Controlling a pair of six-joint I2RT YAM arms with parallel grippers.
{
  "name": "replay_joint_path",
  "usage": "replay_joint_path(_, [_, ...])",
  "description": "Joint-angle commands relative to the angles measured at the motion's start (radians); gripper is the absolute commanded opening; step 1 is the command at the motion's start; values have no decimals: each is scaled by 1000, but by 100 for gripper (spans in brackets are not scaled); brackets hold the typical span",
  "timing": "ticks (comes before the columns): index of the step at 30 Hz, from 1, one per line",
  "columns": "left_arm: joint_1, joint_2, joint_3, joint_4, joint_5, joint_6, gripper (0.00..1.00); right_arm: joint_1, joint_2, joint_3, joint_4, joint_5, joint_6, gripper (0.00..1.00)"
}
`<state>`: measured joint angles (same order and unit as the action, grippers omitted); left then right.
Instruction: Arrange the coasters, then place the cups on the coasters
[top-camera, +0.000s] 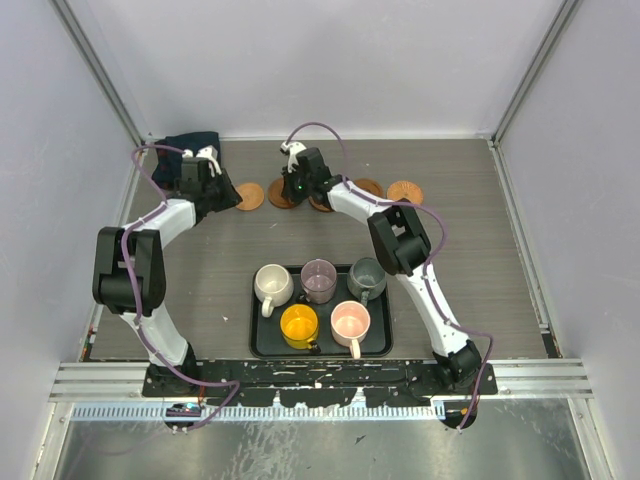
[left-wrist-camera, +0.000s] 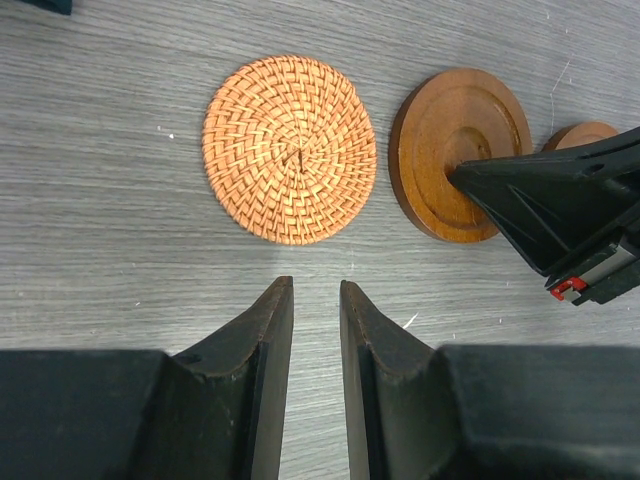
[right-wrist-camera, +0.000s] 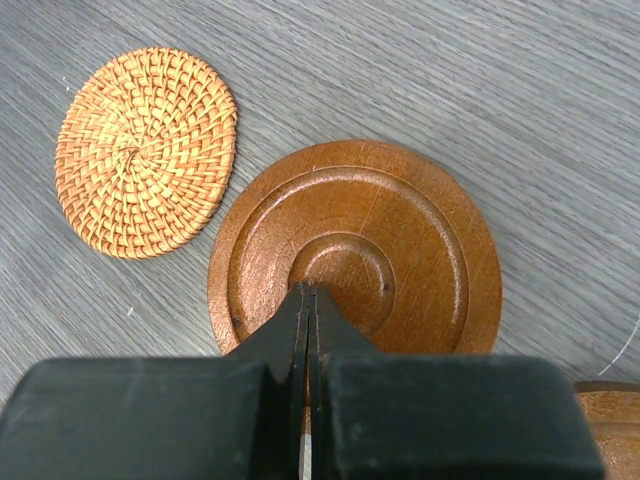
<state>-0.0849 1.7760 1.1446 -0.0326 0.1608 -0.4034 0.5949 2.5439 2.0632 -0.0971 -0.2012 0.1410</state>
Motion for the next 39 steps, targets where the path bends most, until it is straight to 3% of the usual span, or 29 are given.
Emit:
replay_joint_path(1, [5,-56,-6,50,-9,9,27,9,-62,-40,-3,-2,2,1])
replay_joint_path(22, [5,-44,2,39,-15,4,27,13,-162,-86,19,10,-2,1])
replay_joint_path(25, [5,-46,2,43,-15,3,27,13,-178,-52,21,21,-15,8])
replay_joint_path(30, [4,-50,5,49,-11,5,27,13,-212,13,40,87,-45,31])
replay_joint_path(34, [5,-62,3,57,-4,9,27,6,-280,-23,79,181,-65,32])
replay_joint_path(39, [5,-85,-6,78,7,15,27,-57,-416,-211,121,334,-14,26])
